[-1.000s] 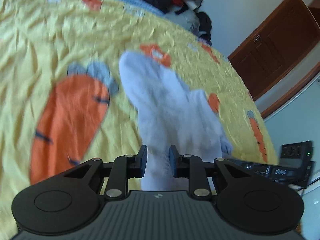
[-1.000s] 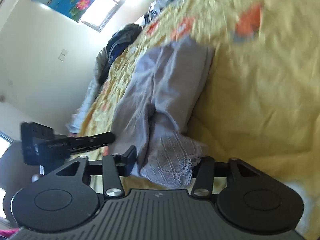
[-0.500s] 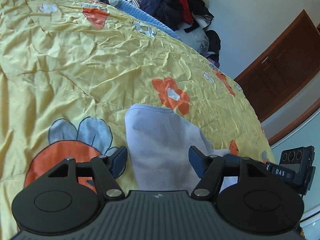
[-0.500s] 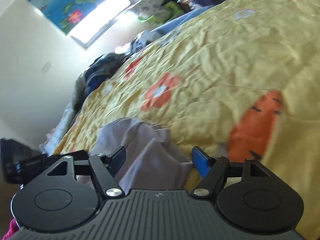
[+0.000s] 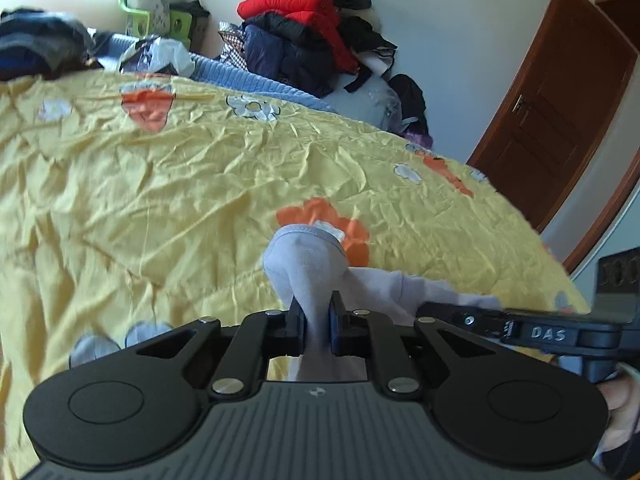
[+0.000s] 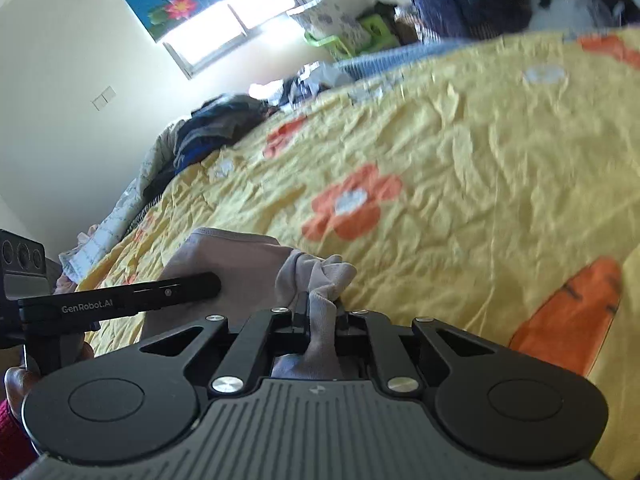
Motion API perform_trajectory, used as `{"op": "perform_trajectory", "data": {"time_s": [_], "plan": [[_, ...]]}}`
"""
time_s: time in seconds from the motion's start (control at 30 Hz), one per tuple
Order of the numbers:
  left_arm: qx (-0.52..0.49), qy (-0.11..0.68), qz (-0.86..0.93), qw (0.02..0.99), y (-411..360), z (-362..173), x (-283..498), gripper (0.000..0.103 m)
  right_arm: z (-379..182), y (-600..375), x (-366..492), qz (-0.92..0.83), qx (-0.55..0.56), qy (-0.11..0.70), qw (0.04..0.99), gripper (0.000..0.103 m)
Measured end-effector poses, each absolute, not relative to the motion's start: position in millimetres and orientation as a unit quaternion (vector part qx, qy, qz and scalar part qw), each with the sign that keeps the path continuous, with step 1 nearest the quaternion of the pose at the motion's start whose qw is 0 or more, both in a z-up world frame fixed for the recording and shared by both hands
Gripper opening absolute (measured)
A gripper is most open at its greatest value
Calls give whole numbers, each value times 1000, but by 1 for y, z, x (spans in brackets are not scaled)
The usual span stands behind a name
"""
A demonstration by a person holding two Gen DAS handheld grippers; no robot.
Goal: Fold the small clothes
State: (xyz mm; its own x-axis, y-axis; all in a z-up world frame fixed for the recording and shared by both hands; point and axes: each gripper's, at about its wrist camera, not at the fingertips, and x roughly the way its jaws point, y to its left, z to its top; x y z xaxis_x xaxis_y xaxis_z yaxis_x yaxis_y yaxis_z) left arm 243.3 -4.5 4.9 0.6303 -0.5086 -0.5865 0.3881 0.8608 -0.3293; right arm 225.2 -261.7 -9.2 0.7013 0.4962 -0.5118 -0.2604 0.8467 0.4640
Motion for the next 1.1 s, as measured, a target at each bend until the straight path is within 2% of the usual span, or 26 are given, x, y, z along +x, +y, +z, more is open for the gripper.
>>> {"op": "perform_trajectory", "data": {"time_s": [0.07,0.1,0.17,0.2,0.4,0.6,0.67,0.73,0.8,0.87,0.9,0.93,1.0,1.1], "plan": [[-49,356,-228,905,-16,-1,248,12,-11,-256,233,191,158,336,909,14],[-32,359,-217,907,-20,-3,249,12,-15,-253,237,181,142,348,909,19],[-15,349,-211,913,-22,-1,240,12,-16,-248,235,137,103,350,921,32],[-9,342,-210,916,-21,1,235,13,-13,-247,228,121,92,339,928,44],[2,338,-191,922,-3,15,193,15,22,-237,155,134,40,286,948,45],[-33,370,-188,909,15,12,133,17,24,-191,80,254,-40,303,918,44],[-8,371,-188,909,8,5,119,17,13,-180,76,248,-59,318,913,44],[35,359,-177,916,-3,-1,113,18,4,-181,82,230,-44,328,915,39],[32,361,-165,917,-5,4,109,18,10,-183,81,204,-10,330,922,35],[21,351,-170,921,-3,12,102,20,22,-176,61,189,-23,295,936,39],[17,349,-169,922,-3,14,99,28,25,-174,54,191,-29,285,939,40],[18,349,-168,922,-4,13,96,40,25,-171,47,198,-29,285,937,42],[26,354,-164,920,-9,8,92,54,15,-168,46,206,-25,304,930,42],[24,358,-162,919,-13,4,82,54,-2,-171,49,179,-6,321,930,42]]}}
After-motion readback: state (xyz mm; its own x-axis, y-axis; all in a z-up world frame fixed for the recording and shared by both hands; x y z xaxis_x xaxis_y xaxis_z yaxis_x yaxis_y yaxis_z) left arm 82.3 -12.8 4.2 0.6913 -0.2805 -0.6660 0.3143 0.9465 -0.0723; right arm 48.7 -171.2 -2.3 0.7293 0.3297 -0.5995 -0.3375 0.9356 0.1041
